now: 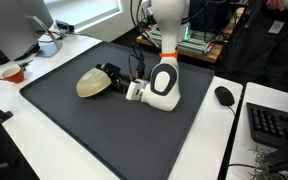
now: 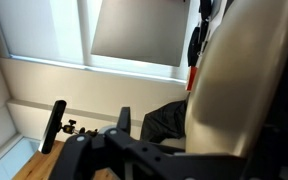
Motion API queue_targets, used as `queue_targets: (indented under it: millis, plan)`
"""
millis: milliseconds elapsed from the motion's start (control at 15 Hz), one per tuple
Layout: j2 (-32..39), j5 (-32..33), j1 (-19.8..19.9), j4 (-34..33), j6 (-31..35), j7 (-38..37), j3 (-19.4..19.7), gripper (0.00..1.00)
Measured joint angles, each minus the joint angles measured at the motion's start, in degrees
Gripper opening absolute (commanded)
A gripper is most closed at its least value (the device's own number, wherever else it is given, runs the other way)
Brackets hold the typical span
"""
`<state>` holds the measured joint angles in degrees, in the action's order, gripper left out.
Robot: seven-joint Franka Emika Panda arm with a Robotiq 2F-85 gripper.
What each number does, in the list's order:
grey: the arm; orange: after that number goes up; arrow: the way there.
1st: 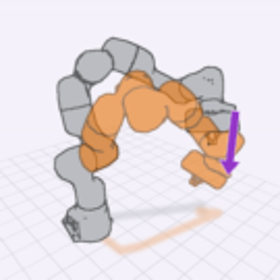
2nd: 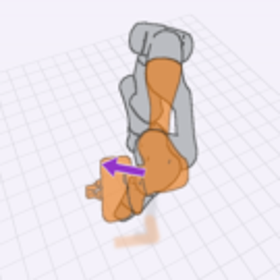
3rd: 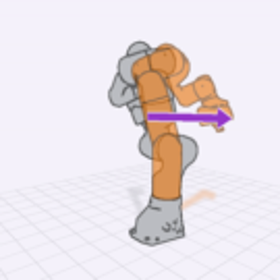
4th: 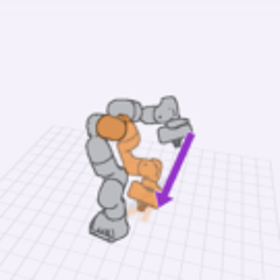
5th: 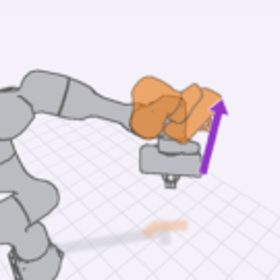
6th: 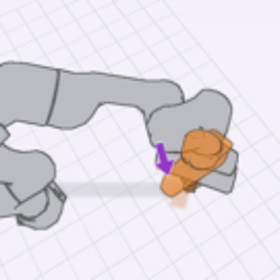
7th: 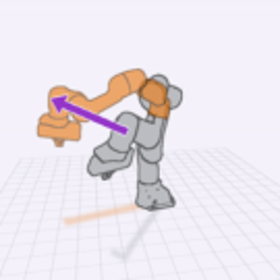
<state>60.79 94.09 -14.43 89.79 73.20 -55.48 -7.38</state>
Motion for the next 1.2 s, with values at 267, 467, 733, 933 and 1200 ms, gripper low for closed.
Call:
queue_targets:
  millis: [267,467,733,933,1200]
  plan:
    - [0.0,0.0,0.1,0.2,6.3,0.4,-0.5,1.0]
    - [-0.4,0.0,0.1,0.4,7.5,0.4,-0.8,1.0]
    - [-1.5,0.0,0.0,1.5,8.5,0.4,-1.1,1.0]
    - [-2.6,0.0,0.0,2.6,8.6,0.4,-1.3,1.0]
    - [-6.2,-0.1,0.1,5.6,8.6,1.0,-1.3,0.9]
